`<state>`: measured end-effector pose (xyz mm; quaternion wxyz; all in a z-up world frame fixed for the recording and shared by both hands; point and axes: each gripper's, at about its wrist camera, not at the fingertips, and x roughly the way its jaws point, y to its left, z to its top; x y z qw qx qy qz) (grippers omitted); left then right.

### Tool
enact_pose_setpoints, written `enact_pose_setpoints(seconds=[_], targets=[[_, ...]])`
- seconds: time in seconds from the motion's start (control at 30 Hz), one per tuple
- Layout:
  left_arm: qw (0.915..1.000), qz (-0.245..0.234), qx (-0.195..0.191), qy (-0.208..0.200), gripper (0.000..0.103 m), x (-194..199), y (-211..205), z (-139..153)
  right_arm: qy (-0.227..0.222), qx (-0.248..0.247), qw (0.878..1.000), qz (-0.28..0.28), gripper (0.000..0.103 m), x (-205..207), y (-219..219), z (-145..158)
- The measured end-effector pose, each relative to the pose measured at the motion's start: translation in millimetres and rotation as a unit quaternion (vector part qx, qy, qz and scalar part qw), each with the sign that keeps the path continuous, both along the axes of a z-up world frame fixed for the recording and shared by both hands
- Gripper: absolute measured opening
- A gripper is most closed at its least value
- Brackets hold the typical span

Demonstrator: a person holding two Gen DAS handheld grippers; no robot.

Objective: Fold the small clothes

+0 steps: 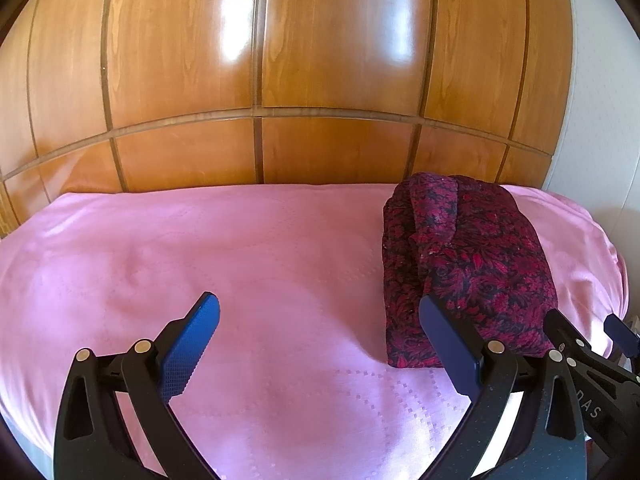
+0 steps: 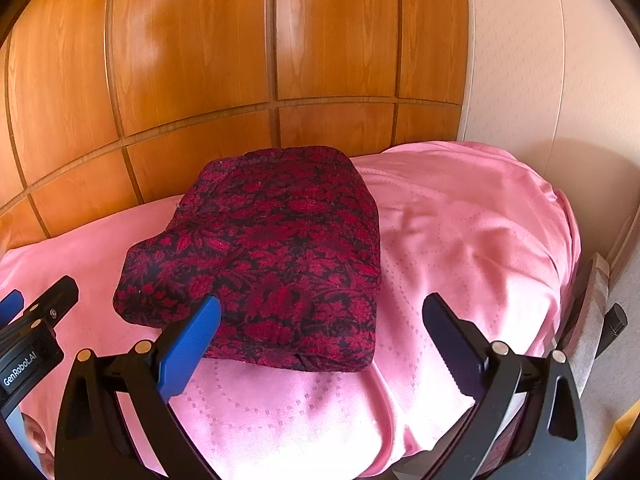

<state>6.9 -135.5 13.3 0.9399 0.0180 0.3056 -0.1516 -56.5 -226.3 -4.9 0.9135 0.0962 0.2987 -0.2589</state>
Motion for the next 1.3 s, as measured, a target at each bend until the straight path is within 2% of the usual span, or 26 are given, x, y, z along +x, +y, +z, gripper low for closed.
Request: enact_pose_setpoints(seconds=[1.3], targets=[[0.9998, 0.003, 0.001, -0.017, 0.099, -6.2, -3.3, 7.6, -0.008, 0.011, 1.0, 0.009, 0.101, 3.0, 6.8, -0.8]])
